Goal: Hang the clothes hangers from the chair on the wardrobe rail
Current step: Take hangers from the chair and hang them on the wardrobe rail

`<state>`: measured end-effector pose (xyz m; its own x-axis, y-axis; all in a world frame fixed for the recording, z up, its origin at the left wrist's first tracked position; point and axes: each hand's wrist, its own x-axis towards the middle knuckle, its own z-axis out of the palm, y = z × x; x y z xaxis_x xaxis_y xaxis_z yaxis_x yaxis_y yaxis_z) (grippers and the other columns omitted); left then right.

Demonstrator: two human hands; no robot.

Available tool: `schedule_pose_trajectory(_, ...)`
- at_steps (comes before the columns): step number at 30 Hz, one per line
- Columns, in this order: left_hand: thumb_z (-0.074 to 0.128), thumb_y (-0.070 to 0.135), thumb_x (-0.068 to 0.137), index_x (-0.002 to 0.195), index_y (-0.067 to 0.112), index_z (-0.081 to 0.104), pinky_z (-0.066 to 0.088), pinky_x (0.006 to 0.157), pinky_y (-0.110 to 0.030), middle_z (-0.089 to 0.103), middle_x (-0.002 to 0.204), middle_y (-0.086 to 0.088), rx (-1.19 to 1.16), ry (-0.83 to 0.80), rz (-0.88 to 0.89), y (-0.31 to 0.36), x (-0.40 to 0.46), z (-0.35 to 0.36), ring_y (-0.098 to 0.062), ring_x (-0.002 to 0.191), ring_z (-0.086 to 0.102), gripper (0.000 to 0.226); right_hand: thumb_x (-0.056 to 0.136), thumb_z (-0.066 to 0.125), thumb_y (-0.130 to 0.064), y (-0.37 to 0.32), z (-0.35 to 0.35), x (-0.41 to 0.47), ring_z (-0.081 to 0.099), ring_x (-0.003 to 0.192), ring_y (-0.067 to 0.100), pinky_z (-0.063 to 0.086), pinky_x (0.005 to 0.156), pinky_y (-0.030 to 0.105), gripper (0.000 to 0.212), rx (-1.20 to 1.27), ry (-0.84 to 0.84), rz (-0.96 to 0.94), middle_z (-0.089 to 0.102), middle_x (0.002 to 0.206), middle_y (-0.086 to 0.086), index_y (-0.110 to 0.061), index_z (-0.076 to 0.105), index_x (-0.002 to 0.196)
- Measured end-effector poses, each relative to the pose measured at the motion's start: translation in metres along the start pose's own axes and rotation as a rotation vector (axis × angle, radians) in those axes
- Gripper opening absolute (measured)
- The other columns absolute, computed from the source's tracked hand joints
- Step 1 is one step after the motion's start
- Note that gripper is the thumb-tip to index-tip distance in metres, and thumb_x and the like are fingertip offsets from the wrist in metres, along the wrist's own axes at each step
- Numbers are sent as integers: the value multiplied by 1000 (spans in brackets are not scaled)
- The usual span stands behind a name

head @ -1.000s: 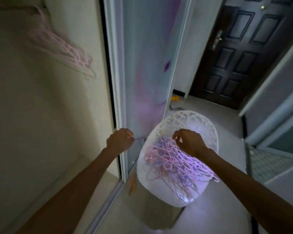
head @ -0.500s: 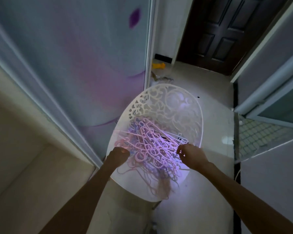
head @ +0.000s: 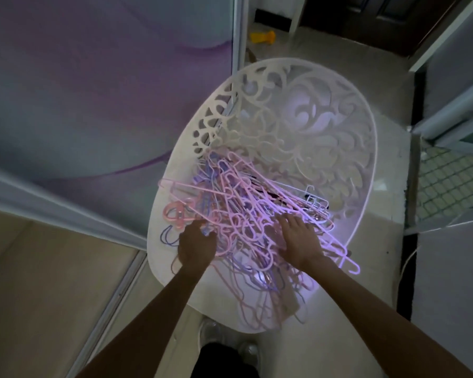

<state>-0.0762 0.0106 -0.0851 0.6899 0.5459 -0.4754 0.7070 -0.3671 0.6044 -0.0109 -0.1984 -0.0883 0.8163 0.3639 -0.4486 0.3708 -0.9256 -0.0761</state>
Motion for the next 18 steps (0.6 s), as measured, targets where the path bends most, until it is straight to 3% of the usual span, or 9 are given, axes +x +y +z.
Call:
schedule_pose_trajectory(3,63,25,81,117,9,61,45,100,-37,63,120,-13,-59,20,60,-13,13,11,-30,114,58,39,82,65,-37,4,14,12,49,120,31,43,93,40,60,89,72,-10,39,139,10,-19,41,134)
schedule_pose_trajectory(5,63,31,77,117,4,62,46,98,-32,64,119,-12,-98,-135,60,-19,21,14,-26,113,60,48,83,65,-34,7,19,12,54,115,32,46,86,39,56,183,115,-11,41,138,9,-19,45,133)
schedule_pose_trajectory(8,72,17,72,118,-3,61,45,87,-15,61,124,-18,-136,-289,25,-26,28,12,-23,113,60,52,86,63,-31,13,21,6,59,108,30,49,80,37,56,348,104,-6,39,140,7,-21,44,137)
schedule_pose_trajectory(10,71,11,62,120,-7,57,44,73,-5,66,114,-17,-198,-328,-2,-29,30,11,-6,92,66,62,88,61,-28,17,19,1,60,103,28,50,77,36,50,397,138,-16,43,136,7,-20,46,135)
schedule_pose_trajectory(11,71,8,58,116,-12,56,45,71,-8,73,99,-12,-238,-319,6,-33,34,10,5,75,66,63,89,60,-26,19,18,-2,61,100,30,51,77,38,46,427,168,-21,46,132,8,-18,49,133)
schedule_pose_trajectory(13,65,2,54,93,-8,58,51,62,-11,74,73,5,-239,-307,7,-35,38,8,8,55,63,41,88,61,-19,23,15,-5,62,93,33,52,77,43,38,505,233,-18,53,123,12,-13,57,125)
schedule_pose_trajectory(15,63,2,73,93,13,59,50,67,-9,69,97,3,-240,-336,-53,-20,30,-2,7,73,67,23,87,63,-15,27,11,-8,61,84,31,51,73,40,32,547,284,18,56,116,13,-10,61,118)
schedule_pose_trajectory(17,57,7,87,112,17,62,48,87,-25,62,118,-6,-126,-202,-41,-12,29,-7,-16,107,62,27,89,59,-15,30,6,-10,58,82,28,44,68,33,30,539,297,48,56,113,12,-12,60,119)
schedule_pose_trajectory(18,56,9,89,117,14,62,47,91,-30,62,119,-7,-90,-148,-15,-11,29,-9,-23,112,59,29,90,56,-16,32,4,-12,57,83,26,43,68,33,30,528,296,52,55,115,11,-14,58,120)
